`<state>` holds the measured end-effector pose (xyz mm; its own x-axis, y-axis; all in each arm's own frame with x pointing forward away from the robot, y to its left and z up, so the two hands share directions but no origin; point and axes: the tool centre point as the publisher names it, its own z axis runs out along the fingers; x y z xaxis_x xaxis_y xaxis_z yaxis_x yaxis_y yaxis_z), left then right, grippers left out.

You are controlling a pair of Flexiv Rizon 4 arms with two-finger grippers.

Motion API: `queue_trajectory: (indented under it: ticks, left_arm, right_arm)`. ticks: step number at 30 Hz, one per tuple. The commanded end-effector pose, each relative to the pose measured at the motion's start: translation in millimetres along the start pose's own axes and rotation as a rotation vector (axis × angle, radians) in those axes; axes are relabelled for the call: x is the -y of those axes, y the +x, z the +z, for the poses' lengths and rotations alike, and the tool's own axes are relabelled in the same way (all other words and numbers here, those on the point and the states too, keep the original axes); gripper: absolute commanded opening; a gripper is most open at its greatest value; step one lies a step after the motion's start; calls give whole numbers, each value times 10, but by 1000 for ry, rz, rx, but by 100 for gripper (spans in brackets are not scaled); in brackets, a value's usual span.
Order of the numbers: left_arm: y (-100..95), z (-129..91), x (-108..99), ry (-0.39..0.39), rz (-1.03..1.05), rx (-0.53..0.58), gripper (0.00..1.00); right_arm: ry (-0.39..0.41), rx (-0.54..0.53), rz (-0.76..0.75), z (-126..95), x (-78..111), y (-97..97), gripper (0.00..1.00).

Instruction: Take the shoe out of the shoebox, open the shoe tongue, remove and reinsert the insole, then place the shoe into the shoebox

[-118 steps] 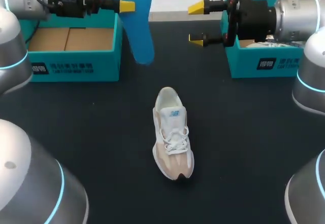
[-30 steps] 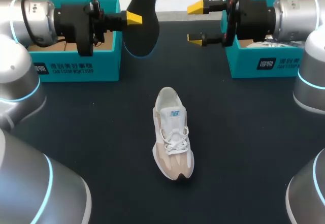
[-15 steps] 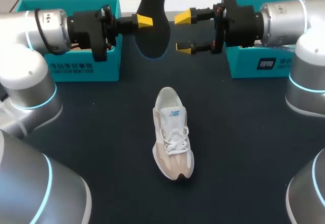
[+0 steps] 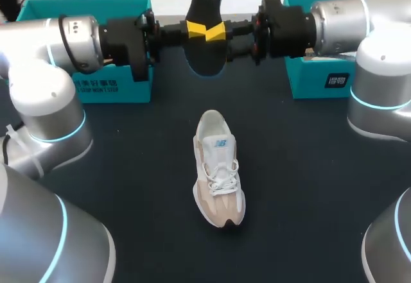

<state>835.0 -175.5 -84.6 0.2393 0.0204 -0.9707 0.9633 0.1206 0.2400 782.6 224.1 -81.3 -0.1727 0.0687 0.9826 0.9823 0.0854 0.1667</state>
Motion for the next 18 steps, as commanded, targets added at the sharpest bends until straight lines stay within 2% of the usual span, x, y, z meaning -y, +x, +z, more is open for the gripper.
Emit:
queue_trajectory:
  ticks: [1,5,10,13,18]
  left_arm:
    - [21,35,39,-10,3,7,0]
    - [18,-8,33,-21,6,4,0]
    - [6,-54,12,-30,12,0,0]
    - [-4,-63,11,-32,15,0,0]
    - [-47,-41,48,1,13,22,0]
  right_arm:
    - [11,5,3,69,-49,-13,22]
    - [16,8,8,67,-25,-26,15]
    - [15,12,16,41,4,-34,11]
    - [14,16,18,33,3,-47,0]
    - [5,13,21,37,-4,-72,0]
